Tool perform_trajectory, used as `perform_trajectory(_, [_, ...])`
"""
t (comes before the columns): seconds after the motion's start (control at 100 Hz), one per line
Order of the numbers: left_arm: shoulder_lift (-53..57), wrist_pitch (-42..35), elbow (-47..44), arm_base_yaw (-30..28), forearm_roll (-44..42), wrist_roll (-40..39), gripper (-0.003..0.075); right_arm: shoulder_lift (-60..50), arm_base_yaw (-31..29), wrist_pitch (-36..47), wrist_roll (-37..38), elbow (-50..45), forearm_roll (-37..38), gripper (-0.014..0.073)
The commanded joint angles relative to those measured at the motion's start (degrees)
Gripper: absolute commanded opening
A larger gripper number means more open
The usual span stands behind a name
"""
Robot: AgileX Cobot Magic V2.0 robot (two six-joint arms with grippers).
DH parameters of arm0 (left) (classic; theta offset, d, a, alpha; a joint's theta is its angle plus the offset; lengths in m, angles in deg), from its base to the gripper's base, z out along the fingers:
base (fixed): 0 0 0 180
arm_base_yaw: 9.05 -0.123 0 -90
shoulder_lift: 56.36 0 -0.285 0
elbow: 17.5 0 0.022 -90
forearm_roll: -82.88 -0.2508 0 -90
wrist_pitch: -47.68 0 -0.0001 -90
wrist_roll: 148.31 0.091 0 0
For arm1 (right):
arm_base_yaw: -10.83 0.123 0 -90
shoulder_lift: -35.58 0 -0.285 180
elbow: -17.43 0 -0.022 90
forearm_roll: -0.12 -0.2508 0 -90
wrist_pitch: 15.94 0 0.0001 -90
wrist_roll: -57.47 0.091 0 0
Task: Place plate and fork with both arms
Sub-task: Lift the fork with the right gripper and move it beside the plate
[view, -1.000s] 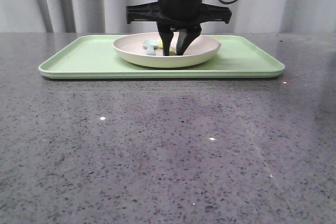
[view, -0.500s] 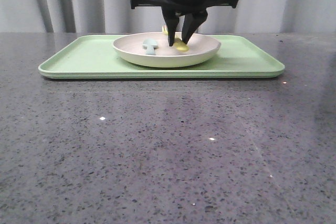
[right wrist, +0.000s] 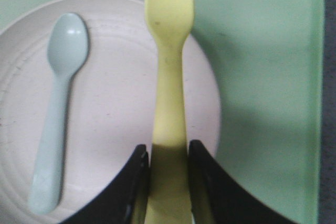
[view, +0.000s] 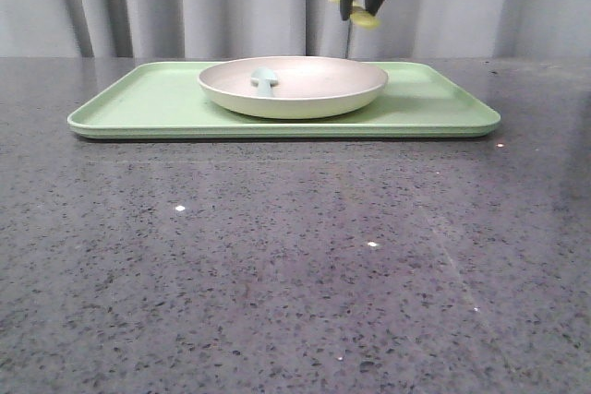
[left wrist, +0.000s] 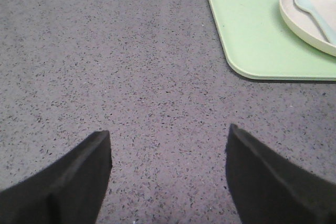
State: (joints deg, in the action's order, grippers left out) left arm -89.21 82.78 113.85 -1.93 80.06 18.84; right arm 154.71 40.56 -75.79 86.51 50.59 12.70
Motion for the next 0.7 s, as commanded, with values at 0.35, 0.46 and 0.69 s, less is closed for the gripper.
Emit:
perform_trajectory(0.35, [-0.3, -4.5, 1.7, 0.0, 0.4, -0.6, 0.0459, -4.5, -4.0, -1.4, 0.0, 0.0, 6.4, -0.005])
perform_trajectory(0.46, [-0.3, -4.5, 1.7, 0.0, 0.4, -0.6, 0.0459, -4.5, -4.5, -1.1, 0.0, -1.9, 6.4, -0.0097])
perform_trajectory(0.69, [-0.3, -4.5, 1.7, 0.0, 0.4, -0.6, 0.0459, -4.5, -4.9, 1.4, 0.0, -6.7, 5.8, -0.0115])
